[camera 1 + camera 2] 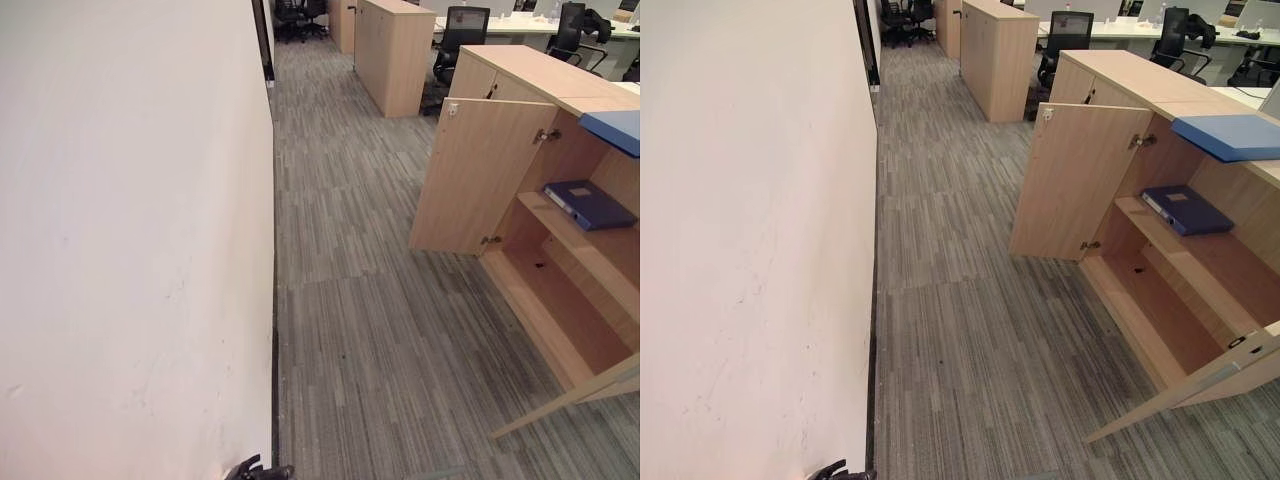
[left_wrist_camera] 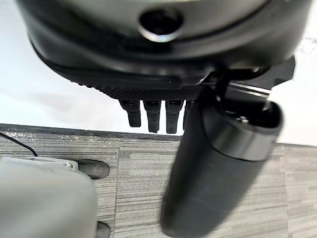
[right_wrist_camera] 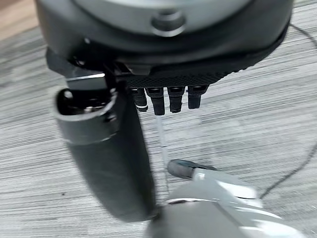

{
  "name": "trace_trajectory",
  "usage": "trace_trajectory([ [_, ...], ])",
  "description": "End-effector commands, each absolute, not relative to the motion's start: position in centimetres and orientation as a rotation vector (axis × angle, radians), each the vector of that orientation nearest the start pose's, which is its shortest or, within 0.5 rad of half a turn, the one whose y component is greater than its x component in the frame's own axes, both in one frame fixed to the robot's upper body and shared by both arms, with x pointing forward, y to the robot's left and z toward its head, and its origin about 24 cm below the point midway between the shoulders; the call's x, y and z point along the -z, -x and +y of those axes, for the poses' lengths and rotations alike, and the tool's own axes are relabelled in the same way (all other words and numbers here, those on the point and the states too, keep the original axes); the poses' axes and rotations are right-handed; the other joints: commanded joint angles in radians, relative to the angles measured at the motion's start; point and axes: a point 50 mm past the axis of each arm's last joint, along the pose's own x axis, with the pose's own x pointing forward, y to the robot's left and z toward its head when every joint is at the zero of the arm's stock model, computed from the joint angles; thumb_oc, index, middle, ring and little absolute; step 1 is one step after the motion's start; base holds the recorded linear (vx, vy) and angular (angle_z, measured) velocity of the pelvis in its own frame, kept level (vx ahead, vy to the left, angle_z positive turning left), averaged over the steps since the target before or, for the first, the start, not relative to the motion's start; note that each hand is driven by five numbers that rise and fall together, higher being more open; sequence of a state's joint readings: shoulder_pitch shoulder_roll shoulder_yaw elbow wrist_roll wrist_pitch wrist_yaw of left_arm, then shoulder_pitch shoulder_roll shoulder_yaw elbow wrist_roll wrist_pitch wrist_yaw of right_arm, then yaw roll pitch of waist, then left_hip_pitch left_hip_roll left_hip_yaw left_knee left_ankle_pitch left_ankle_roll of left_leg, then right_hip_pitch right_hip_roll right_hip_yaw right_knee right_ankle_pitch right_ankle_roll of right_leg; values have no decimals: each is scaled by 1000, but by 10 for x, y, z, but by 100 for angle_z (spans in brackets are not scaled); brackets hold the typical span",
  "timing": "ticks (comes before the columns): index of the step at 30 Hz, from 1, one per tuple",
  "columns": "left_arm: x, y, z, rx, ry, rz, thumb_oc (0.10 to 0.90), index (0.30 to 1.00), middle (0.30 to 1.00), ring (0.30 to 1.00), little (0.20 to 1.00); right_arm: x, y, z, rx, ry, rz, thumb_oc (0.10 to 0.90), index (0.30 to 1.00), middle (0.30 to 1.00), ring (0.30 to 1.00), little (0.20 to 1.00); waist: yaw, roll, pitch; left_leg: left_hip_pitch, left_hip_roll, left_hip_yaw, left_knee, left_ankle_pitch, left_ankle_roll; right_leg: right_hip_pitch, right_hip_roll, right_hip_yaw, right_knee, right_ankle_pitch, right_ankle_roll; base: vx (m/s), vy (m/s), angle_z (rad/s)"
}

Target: Put the empty folder in the office cabinet

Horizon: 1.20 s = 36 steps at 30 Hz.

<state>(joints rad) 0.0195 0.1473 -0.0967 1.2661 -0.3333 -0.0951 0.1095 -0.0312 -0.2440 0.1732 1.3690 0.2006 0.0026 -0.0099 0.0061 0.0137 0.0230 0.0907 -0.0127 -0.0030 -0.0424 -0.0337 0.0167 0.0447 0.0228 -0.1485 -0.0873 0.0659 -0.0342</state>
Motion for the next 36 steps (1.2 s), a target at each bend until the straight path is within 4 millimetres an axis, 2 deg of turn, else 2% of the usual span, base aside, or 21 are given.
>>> trace_trajectory([
  [1, 162, -71, 240, -511, -17, 1146, 800, 900, 900, 900, 900, 167, -68, -239, 177, 173, 1356, 800, 900, 900, 900, 900, 26, -36, 9, -15, -112, -94, -45, -21, 26, 35, 2, 69, 0, -73, 101, 0, 0, 0],
  [6, 165, -65, 237, -496, 11, 1175, 800, 900, 900, 900, 900, 167, -67, -239, 164, 172, 1362, 800, 900, 900, 900, 900, 24, -32, 10, -13, -111, -93, -45, -23, 27, 35, 4, 69, 0, -75, 101, 0, 0, 0],
  [10, 169, -50, 233, -456, 38, 1253, 800, 900, 900, 900, 900, 167, -66, -241, 137, 184, 1377, 800, 900, 900, 900, 900, 20, -26, 6, -8, -109, -89, -45, -26, 28, 37, 4, 72, 0, -74, 101, 0, 0, 0],
  [19, 172, -33, 231, -427, 56, 1336, 800, 900, 900, 900, 900, 165, -70, -246, 131, 176, 1359, 800, 900, 900, 900, 900, 9, -17, -1, 2, -105, -75, -45, -33, 29, 41, 8, 83, 0, -75, 99, 0, 1, -1],
  [21, 172, -32, 233, -438, 52, 1335, 800, 900, 900, 900, 900, 164, -75, -247, 118, 211, 1340, 800, 900, 900, 900, 900, 10, -16, -1, 3, -105, -73, -45, -33, 29, 42, 8, 83, 0, -75, 99, -9, 1, -4],
  [23, 171, -34, 234, -477, 40, 1321, 800, 900, 900, 900, 900, 159, -90, -250, 127, 310, 1263, 800, 900, 900, 900, 900, 9, -16, 3, 1, -104, -70, -45, -33, 30, 41, 8, 85, 0, -74, 100, -23, 1, -10],
  [28, 171, -35, 235, -478, 39, 1316, 800, 900, 900, 900, 900, 160, -85, -251, 155, 261, 1279, 800, 900, 900, 900, 900, 5, -13, 4, 2, -102, -66, -45, -33, 29, 43, 11, 90, 0, -75, 98, -13, 0, -6],
  [36, 170, -39, 234, -440, -9, 1311, 800, 900, 900, 900, 900, 159, -86, -252, 165, 294, 1266, 800, 900, 900, 900, 900, 2, -12, 7, 3, -102, -63, -45, -33, 30, 44, 11, 91, 0, -73, 97, 0, 0, 0],
])
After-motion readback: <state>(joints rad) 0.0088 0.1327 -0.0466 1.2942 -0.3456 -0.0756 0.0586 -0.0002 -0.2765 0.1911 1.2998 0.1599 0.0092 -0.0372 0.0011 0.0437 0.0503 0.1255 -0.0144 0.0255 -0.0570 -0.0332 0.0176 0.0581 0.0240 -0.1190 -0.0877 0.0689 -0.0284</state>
